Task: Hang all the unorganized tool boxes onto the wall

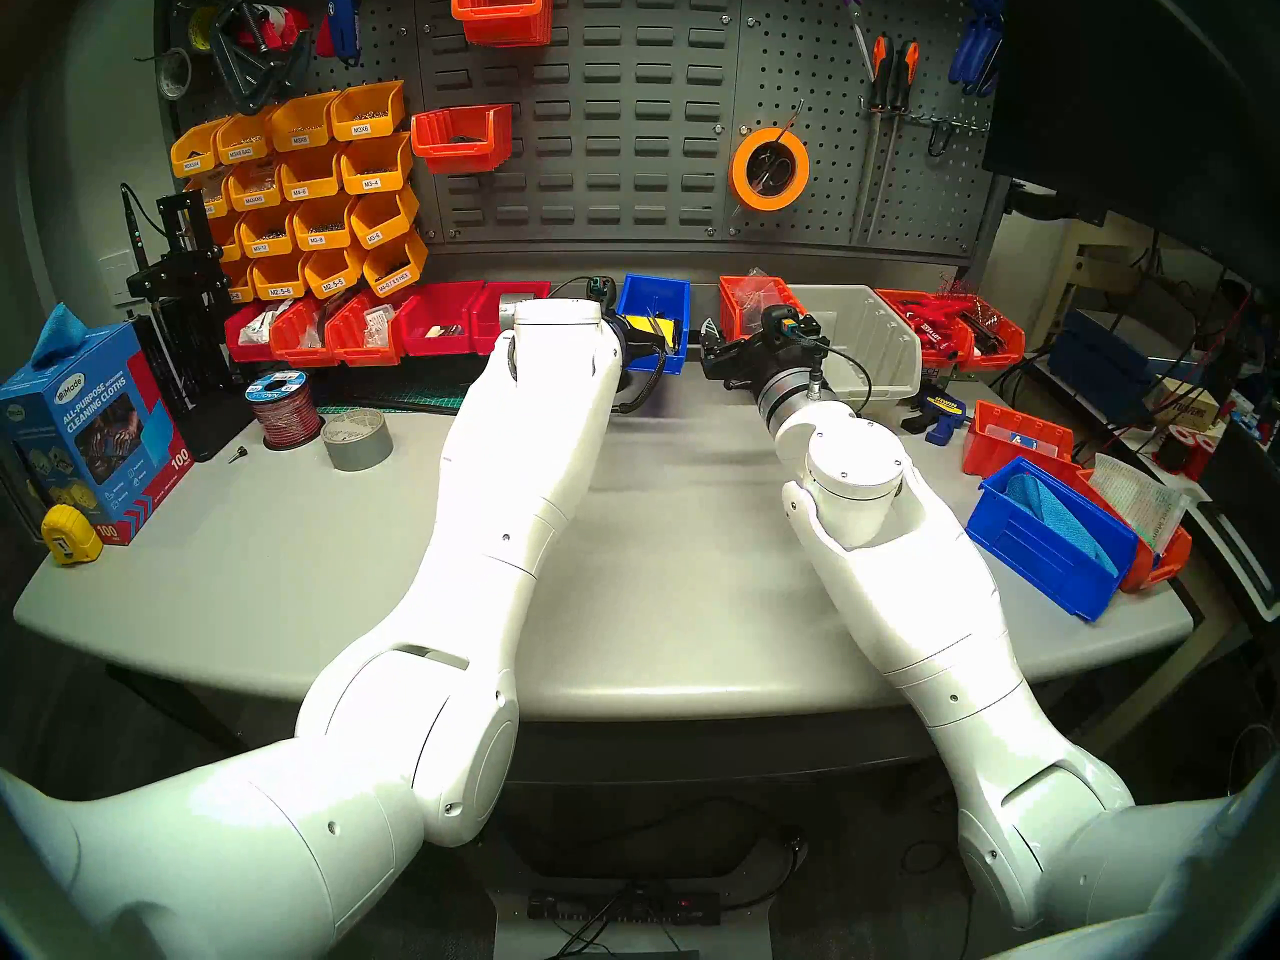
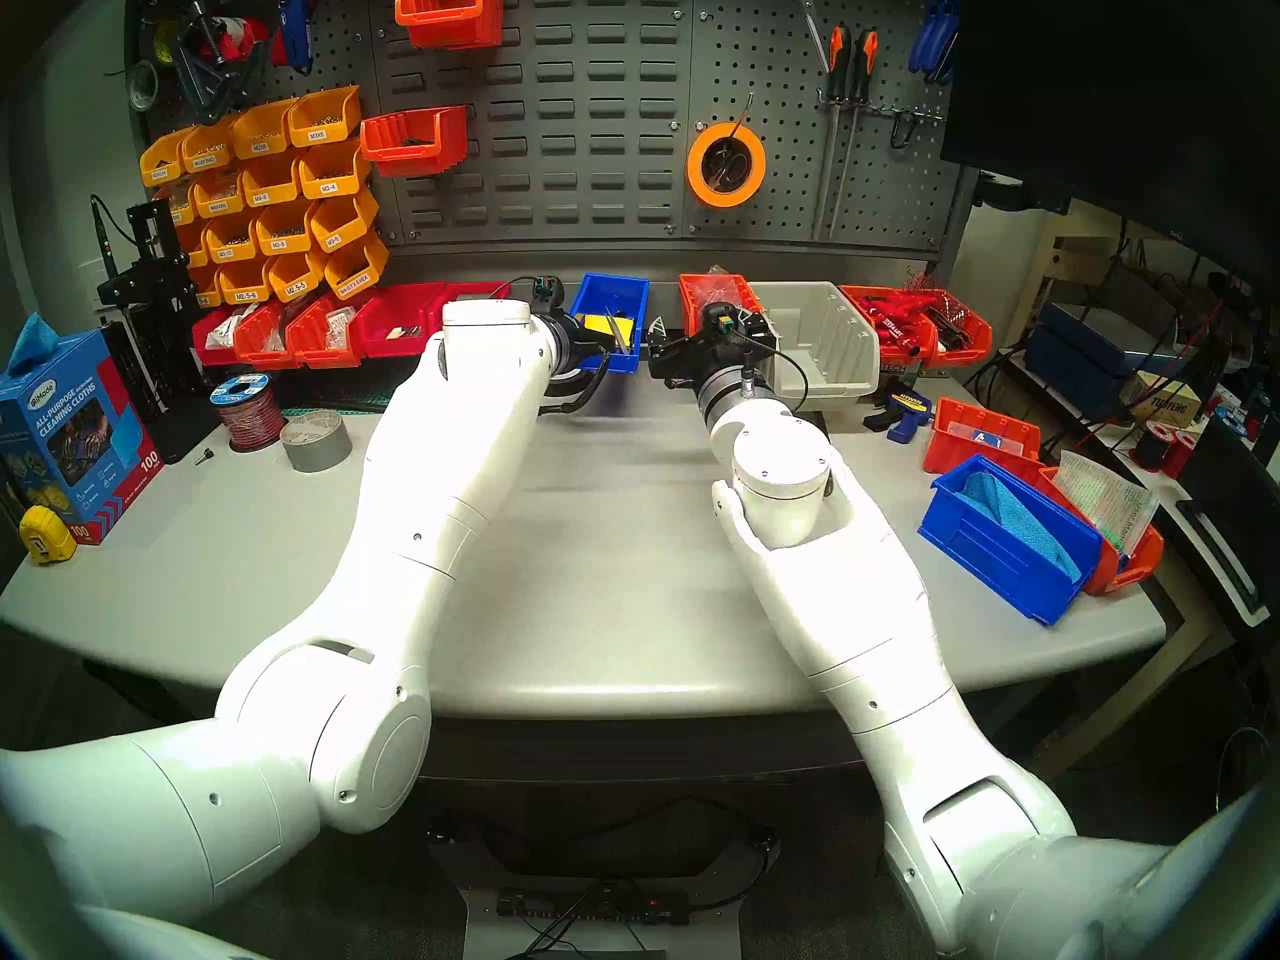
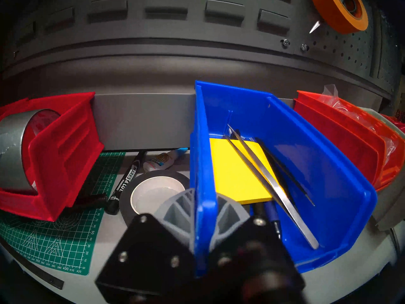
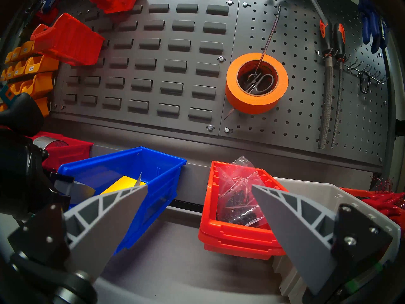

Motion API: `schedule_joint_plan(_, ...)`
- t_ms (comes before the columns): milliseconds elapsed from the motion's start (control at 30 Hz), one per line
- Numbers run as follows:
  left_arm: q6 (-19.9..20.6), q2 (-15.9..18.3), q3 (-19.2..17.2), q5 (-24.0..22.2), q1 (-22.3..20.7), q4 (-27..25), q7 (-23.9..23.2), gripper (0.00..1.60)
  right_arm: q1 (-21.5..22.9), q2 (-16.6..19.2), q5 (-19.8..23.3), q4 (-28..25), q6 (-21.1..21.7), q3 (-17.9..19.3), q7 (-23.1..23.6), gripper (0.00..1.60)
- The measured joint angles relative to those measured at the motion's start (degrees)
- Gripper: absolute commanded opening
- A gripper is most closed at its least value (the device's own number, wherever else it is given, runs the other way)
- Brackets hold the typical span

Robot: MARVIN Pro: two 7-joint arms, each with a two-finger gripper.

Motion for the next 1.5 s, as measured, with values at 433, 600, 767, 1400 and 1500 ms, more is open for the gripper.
schedule_joint_plan(433, 2.9, 0.2, -0.9, 0.5, -2.1, 1.1, -2.1, 0.00, 0.0, 0.0, 0.0, 0.1, 0.0, 0.0, 0.0, 1.60)
schedule_joint_plan(600, 4.1, 0.6, -1.5, 0.6, -2.9, 1.1, -2.9, 0.00, 0.0, 0.0, 0.0, 0.1, 0.0, 0.0, 0.0, 1.60)
schedule_joint_plan(767, 5.2, 1.1, -2.1, 0.7, -3.5, 1.1, -3.3, 0.00, 0.0, 0.0, 0.0, 0.1, 0.0, 0.0, 0.0, 1.60)
schedule_joint_plan(1400, 5.2, 3.6, -3.9, 2.2, -7.7, 4.1, -4.0, 0.00, 0.0, 0.0, 0.0, 0.1, 0.0, 0.0, 0.0, 1.60)
schedule_joint_plan(1500, 5.2, 3.8, -3.9, 2.5, -8.4, 5.0, -4.1, 0.00, 0.0, 0.0, 0.0, 0.1, 0.0, 0.0, 0.0, 1.60)
